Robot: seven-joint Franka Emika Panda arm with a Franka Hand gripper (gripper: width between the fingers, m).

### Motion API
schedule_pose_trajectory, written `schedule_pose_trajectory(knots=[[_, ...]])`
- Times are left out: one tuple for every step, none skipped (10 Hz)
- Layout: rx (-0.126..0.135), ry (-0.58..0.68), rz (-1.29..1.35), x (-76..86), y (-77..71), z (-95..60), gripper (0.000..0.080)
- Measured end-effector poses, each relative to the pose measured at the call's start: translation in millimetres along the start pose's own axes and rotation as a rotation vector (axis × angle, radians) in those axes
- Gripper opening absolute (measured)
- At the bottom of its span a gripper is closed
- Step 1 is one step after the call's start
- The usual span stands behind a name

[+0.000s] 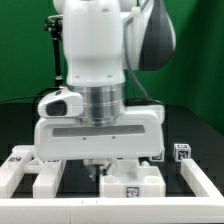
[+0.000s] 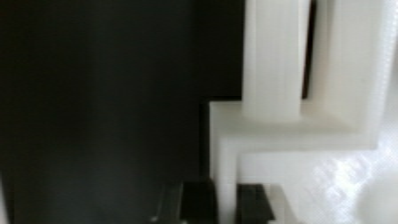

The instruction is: Assemble chair

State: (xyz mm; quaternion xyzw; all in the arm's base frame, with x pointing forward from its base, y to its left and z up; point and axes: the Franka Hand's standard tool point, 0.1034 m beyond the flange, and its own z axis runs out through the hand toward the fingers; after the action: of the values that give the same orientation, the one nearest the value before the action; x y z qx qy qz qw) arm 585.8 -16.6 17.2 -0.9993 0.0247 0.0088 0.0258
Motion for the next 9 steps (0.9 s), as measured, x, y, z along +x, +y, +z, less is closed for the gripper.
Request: schedule_pose_trajectory(knots=[[0.001,0.016,-0.013,14.2,-11.6,-2.0,0.0031],[0.002,0.013,-0.018,21.7,-23.8,-0.2,0.0031],[0.004,0.017,-0.014,29.5,-36.7,0.6,0.0031],[0.005,0.012,-0.014,32.9,-51.8,6.5,0.0031],[-0.002,0.009,-0.007,33.1,-57.2,7.0,0.0031],[-0.011,0.009,0.002,33.0,-57.4,7.0,0.0031],[-0.016,0.007,0.0,33.0,-57.2,6.7,0.0031],[-0.017,0.007,0.0,32.8,-57.1,6.9,0.0031],[-0.017,0.01,-0.001,32.9,-56.9,6.8,0.0031]])
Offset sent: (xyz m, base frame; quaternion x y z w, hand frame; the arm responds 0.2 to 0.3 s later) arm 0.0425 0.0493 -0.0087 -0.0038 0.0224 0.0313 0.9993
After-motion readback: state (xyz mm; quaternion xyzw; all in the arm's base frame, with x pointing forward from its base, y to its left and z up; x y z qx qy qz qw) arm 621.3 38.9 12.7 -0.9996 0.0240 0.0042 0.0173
